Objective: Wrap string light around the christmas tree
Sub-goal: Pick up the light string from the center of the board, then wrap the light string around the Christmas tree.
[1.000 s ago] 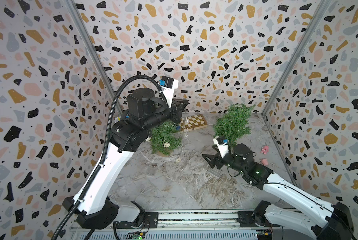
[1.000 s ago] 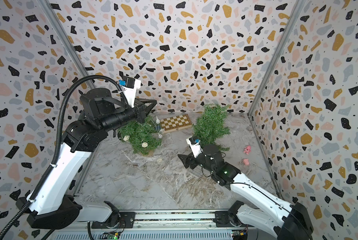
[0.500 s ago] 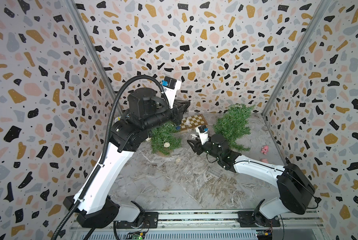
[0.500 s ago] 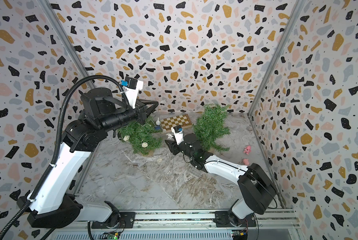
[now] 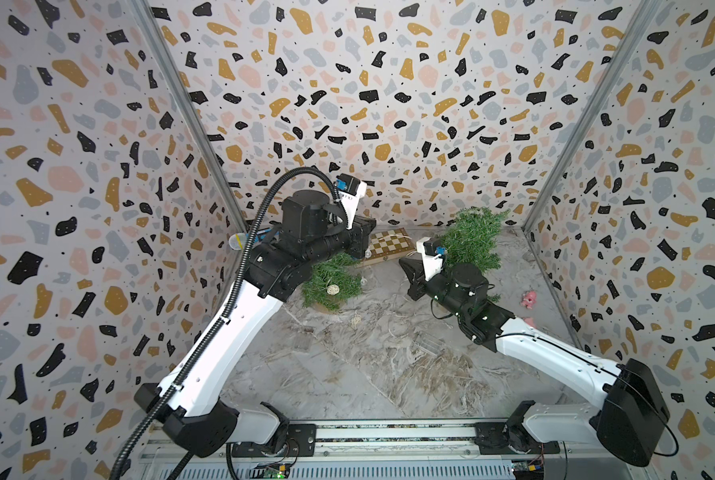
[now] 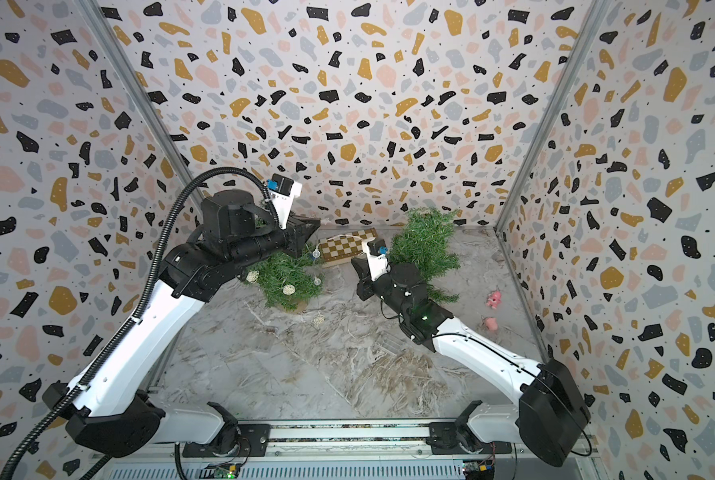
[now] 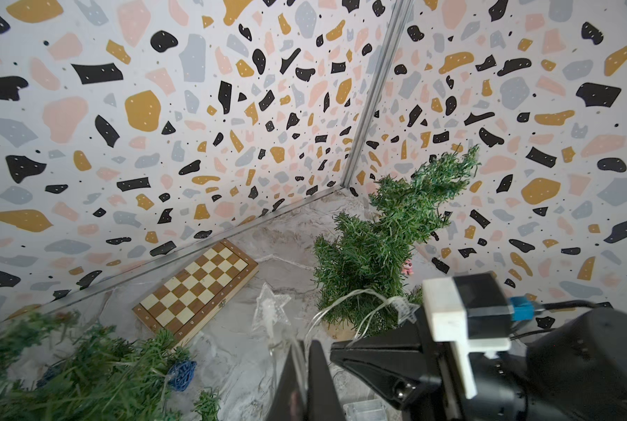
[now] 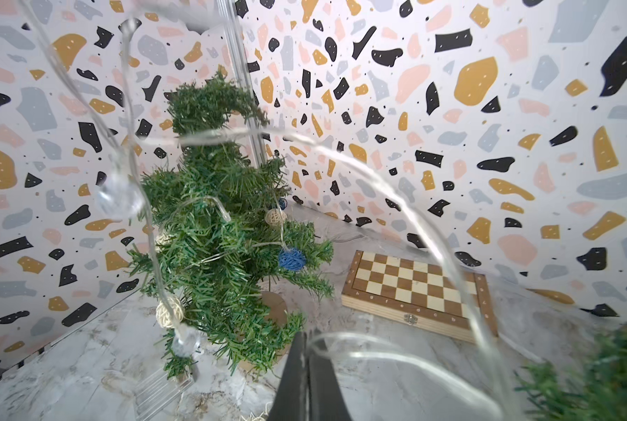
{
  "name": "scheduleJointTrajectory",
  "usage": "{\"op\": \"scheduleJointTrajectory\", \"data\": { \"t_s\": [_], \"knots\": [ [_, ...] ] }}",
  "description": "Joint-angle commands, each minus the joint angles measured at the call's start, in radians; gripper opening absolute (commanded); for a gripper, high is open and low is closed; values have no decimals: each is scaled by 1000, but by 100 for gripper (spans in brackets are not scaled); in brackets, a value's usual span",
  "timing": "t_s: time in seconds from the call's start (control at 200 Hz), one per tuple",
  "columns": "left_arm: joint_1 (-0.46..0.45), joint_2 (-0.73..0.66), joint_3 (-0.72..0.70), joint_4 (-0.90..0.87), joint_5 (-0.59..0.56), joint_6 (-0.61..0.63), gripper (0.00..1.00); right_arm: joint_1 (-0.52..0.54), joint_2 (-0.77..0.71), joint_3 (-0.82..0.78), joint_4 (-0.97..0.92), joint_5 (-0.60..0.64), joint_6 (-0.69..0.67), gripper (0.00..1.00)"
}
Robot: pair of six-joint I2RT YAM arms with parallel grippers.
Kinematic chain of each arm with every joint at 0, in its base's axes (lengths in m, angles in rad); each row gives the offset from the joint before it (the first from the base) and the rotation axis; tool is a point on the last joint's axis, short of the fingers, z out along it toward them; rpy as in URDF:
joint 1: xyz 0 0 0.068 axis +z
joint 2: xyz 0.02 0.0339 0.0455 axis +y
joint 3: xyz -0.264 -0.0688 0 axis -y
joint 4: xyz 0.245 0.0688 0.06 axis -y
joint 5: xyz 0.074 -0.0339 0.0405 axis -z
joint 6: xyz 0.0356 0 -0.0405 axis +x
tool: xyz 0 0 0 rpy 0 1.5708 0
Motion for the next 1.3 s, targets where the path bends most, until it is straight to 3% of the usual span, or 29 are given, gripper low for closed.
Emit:
{"op": "scheduleJointTrajectory", "data": {
  "t_s": [0.0,0.08,0.15,0.235,0.38,0.536,0.656,0.726,0.876,0.956,1.026,1.096,1.181,1.297],
  "knots": [
    [12,-36,-113,94,70,2,2,-41,-48,125,-129,-48,-29,0],
    [17,-64,-244,213,162,-22,9,-57,-39,231,-211,-132,-45,0],
    [17,-65,-330,332,288,-73,21,-60,-2,324,-285,-258,-60,0],
    [13,-51,-392,452,364,-143,34,-50,33,403,-344,-353,-64,0],
    [14,-70,-456,561,404,-173,61,-43,15,386,-309,-349,-48,0],
    [14,-70,-453,578,424,-172,65,-44,27,409,-329,-415,-47,0],
    [14,-65,-436,605,431,-189,60,-43,33,401,-326,-439,-29,0],
    [14,-60,-415,609,447,-192,52,-43,47,403,-358,-406,-39,0],
    [14,-50,-386,569,467,-195,0,-44,47,397,-338,-412,-53,1],
    [14,-68,-335,469,428,-153,0,-66,34,362,-329,-400,-61,10],
    [22,-106,-271,316,316,-63,0,-102,10,315,-335,-400,-60,33],
    [64,-167,-262,302,189,-86,0,-138,-40,228,-303,-422,-50,46],
    [94,-175,-229,298,247,-127,0,-171,-105,83,-199,-472,-34,52],
    [85,-119,-168,269,372,-177,0,-171,-134,-48,-170,-431,-100,53]
  ]
}}
